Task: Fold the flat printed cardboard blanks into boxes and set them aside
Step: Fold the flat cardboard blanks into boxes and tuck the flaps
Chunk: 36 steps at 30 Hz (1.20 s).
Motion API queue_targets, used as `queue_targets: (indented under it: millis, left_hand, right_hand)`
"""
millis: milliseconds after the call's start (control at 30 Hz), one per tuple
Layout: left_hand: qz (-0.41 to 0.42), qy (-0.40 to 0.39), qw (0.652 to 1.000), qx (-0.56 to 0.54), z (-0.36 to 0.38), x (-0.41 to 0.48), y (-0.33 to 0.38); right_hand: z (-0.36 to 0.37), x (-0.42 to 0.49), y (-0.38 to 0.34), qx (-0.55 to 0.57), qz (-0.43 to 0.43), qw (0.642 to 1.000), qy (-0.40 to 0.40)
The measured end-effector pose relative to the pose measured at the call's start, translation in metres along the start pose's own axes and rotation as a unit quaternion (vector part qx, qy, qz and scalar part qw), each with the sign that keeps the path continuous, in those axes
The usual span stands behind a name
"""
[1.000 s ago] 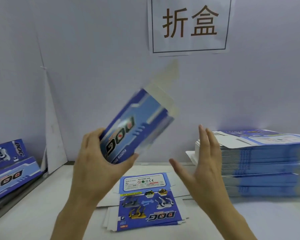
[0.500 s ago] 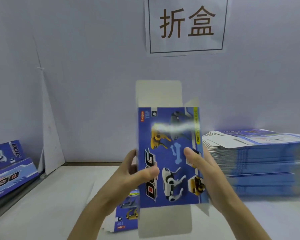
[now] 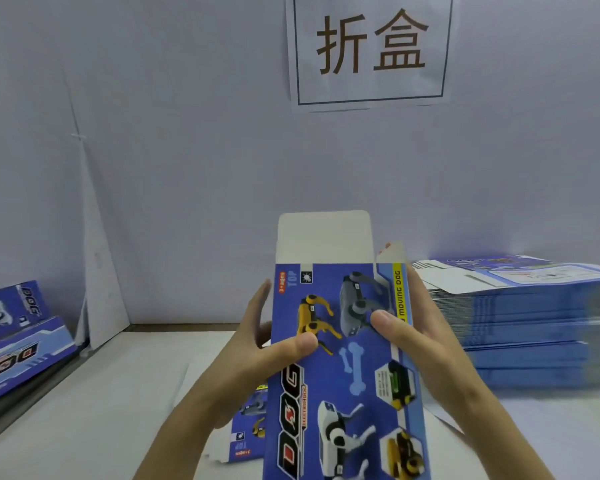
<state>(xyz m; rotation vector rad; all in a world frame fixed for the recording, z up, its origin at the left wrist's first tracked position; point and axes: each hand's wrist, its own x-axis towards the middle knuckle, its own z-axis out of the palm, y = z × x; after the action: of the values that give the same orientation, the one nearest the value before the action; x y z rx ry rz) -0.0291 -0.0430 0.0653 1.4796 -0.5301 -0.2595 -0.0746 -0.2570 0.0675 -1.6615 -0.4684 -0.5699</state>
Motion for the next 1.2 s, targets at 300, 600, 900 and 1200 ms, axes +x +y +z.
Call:
queue_targets:
  millis: [300, 600, 900, 1200]
  left_hand:
    - [0.0, -0.035, 0.999, 0.012, 0.0, -0.003, 0.002]
    - [-0.012, -0.054, 0.998, 0.034, -0.005, -0.007, 0.001]
    - [0.015, -0.006, 1.0, 0.015, 0.003, -0.008, -0.001]
    - [0.255, 0.05, 0.965, 0.039, 0.006, -0.014, 0.004]
  right_hand:
    - [0.005, -0.002, -0.001, 0.027, -0.093, 0.995, -0.01]
    - [0.005, -0.005, -0.002, 0.005, -0.079, 0.997, -0.001]
    - [0.008, -0.004, -0.003, -0.013, -0.072, 0.997, -0.001]
    - [0.014, -0.005, -0.003, 0.093, -0.095, 0.991, -0.001]
